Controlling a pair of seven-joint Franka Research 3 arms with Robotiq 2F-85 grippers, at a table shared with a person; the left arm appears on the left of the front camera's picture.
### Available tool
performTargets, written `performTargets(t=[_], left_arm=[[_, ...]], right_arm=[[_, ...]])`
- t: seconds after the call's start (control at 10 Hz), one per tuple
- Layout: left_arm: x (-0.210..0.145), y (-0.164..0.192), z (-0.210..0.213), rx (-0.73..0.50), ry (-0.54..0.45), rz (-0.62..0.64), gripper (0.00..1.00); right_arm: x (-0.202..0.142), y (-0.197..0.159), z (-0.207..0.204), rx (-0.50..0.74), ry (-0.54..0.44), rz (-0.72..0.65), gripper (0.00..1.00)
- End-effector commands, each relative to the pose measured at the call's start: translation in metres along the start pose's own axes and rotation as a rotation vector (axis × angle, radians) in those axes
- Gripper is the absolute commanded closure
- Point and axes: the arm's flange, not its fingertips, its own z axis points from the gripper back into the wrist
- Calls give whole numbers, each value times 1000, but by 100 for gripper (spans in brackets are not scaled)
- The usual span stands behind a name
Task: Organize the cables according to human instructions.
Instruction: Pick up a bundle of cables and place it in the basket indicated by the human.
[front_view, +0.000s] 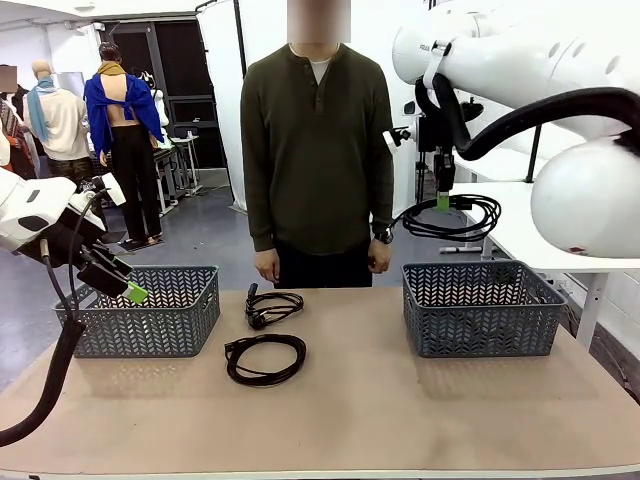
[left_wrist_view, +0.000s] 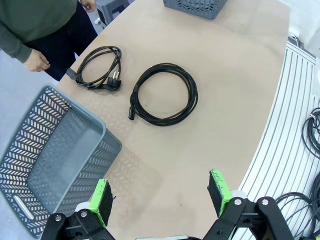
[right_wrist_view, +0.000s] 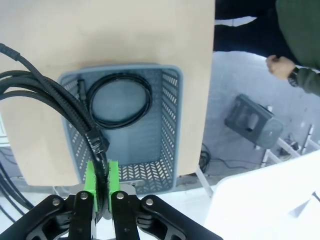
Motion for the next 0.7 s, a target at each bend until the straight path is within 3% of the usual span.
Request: performTargets(t=[0.0,0.6], left_arm=[[-2,2,0,-12,-11,0,0],[-2,2,0,-12,-11,0,0]], right_arm=[[-16,38,-37,-31,-49,15,100],[-42,-16,-50,65,24,15,100]])
